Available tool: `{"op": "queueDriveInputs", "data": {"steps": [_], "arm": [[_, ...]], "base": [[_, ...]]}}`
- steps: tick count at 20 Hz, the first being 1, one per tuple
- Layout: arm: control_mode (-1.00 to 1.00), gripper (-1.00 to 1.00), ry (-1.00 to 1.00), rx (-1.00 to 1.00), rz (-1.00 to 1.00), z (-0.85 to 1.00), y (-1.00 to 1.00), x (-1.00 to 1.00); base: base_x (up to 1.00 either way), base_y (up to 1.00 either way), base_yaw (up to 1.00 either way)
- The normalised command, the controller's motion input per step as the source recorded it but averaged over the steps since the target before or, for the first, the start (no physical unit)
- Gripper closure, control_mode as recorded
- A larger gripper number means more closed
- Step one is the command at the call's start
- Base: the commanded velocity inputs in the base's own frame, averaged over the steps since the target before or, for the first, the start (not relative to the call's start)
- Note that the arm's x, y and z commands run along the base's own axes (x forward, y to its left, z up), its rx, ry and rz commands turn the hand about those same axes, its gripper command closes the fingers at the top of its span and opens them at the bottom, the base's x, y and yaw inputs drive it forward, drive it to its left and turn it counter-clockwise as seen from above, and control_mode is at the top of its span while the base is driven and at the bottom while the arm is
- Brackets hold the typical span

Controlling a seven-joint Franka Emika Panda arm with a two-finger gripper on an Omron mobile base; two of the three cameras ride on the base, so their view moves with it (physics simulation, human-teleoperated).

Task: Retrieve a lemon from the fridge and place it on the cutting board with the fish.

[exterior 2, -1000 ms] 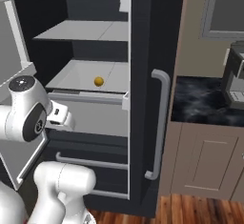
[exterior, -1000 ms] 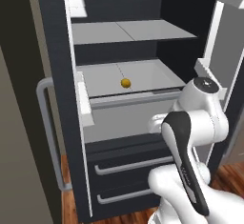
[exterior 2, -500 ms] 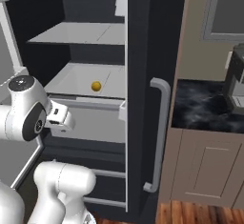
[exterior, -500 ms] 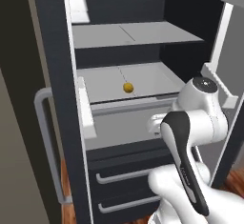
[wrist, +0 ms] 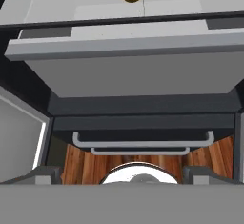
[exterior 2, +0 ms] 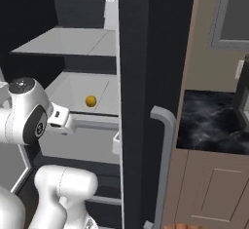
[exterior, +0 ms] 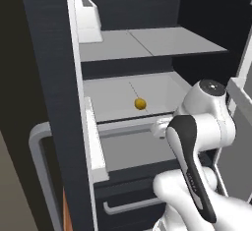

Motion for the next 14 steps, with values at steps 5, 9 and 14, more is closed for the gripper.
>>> {"op": "queueDriveInputs", "data": {"steps": [5,9,14], "arm": [[1.0,-1.0,0.0,0.0,0.0,0.0,0.0,0.0],[1.0,-1.0,0.0,0.0,0.0,0.0,0.0,0.0],[-1.0,-1.0,-0.12,0.0,0.0,0.0,0.0,0.14]], "base": [[0.6,0.0,0.0],[0.43,0.0,0.0],[0.13,0.0,0.0]]}}
